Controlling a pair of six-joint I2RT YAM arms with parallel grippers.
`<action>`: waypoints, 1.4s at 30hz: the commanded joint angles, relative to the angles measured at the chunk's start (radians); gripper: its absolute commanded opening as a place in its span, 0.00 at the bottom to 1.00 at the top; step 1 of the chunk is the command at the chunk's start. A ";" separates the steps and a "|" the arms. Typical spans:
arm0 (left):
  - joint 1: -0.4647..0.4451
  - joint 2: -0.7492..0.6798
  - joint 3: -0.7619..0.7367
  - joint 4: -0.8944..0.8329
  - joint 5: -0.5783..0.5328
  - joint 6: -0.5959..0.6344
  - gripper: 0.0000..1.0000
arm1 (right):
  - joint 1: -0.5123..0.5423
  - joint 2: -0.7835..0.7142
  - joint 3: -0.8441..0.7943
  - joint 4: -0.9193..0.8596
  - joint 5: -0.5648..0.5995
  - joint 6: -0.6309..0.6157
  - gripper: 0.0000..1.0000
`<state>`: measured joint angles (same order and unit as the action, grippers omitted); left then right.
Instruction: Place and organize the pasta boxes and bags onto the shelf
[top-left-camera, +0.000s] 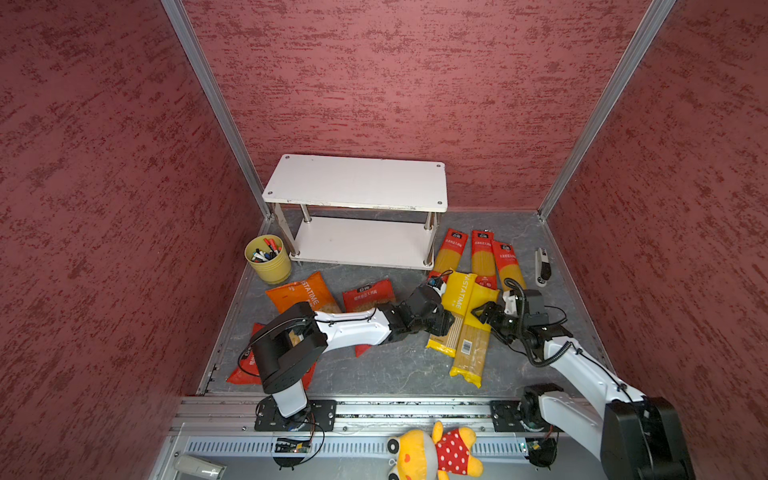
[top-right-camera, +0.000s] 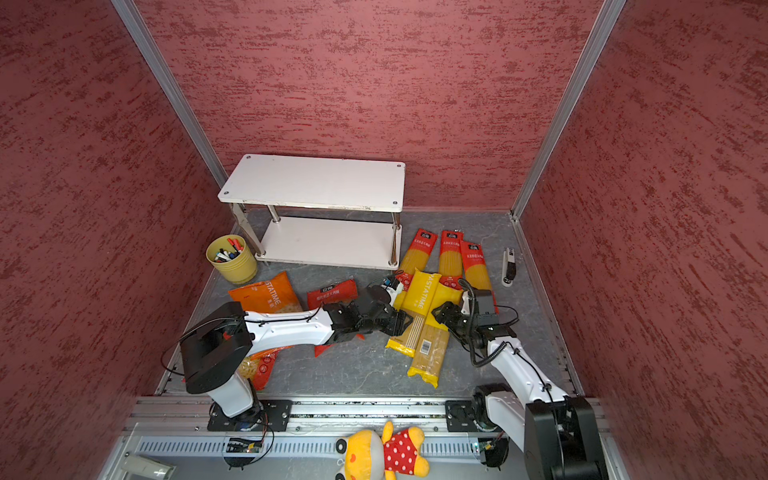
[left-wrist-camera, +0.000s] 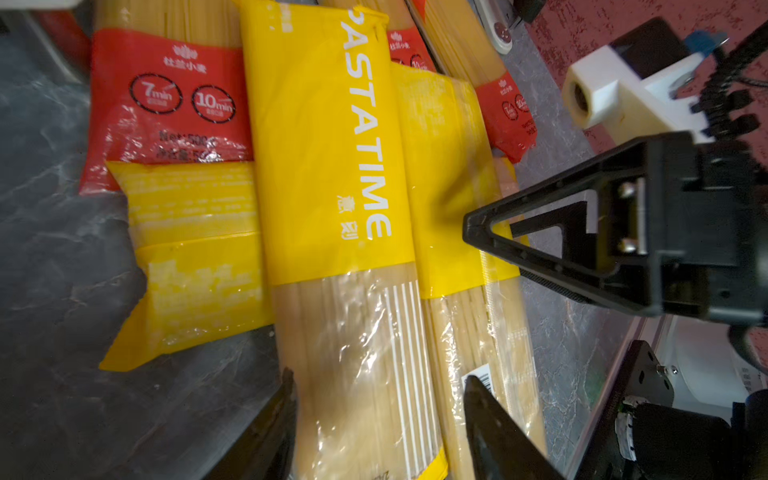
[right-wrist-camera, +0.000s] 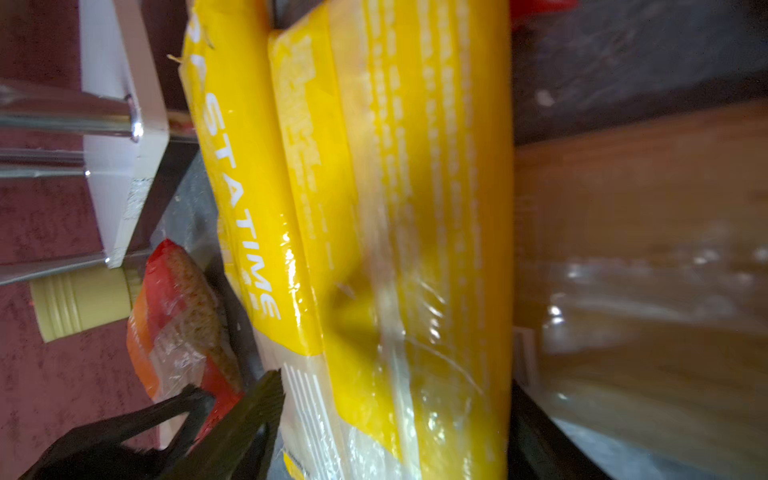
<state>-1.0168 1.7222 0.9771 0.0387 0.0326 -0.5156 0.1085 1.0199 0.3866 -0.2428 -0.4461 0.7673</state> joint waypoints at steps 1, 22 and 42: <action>0.016 0.026 0.009 0.051 0.054 -0.022 0.62 | 0.014 -0.009 0.005 0.108 -0.089 -0.006 0.76; 0.010 0.038 0.015 0.048 0.057 -0.020 0.58 | 0.026 0.022 0.018 0.105 0.050 -0.037 0.31; 0.010 0.012 0.000 0.056 0.029 -0.007 0.58 | 0.025 0.014 0.127 -0.008 0.101 -0.075 0.16</action>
<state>-1.0042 1.7611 0.9798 0.0700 0.0795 -0.5339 0.1337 1.0458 0.4316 -0.2535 -0.3813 0.7208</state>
